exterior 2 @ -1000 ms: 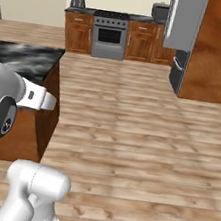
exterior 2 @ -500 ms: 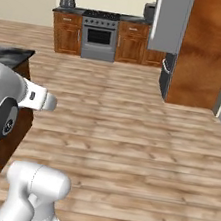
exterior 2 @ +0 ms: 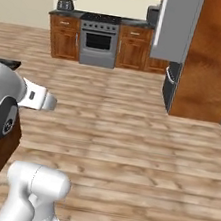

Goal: Take the cheese, steak, and cucumber from the fridge and place them on the plate on the dining counter to create an appetizer plate.

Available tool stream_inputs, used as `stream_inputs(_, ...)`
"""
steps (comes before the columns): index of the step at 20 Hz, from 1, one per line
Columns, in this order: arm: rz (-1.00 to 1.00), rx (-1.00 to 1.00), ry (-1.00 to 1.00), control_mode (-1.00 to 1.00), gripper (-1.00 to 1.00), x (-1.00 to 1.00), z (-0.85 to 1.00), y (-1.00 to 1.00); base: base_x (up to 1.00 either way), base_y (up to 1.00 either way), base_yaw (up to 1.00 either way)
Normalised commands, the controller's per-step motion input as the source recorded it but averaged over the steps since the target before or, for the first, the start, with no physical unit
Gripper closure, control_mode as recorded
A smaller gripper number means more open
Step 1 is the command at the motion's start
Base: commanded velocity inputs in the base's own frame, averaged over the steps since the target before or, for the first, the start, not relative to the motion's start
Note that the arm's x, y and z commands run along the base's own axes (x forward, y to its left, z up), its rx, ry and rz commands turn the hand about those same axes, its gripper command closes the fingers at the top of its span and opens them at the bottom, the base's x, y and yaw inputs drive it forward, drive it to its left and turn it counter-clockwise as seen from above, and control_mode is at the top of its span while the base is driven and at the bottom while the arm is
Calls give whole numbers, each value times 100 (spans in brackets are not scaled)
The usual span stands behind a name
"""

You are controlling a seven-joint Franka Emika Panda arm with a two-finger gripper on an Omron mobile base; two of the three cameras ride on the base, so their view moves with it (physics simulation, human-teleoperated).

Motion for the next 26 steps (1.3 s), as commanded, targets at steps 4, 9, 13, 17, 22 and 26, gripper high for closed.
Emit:
stream_inputs(4,0,0,0,100,-100,0,0,0,100,0,0)
stream_inputs(9,0,0,0,100,-100,0,0,0,100,-26,0)
stream_inputs(13,0,0,0,100,-100,0,0,0,100,-13,0)
stream_inputs(17,0,0,0,100,-100,0,0,0,100,-11,0)
stream_inputs(22,0,0,0,100,-100,0,0,0,100,-3,0)
stream_inputs(26,0,0,0,100,-100,0,0,0,100,-19,0)
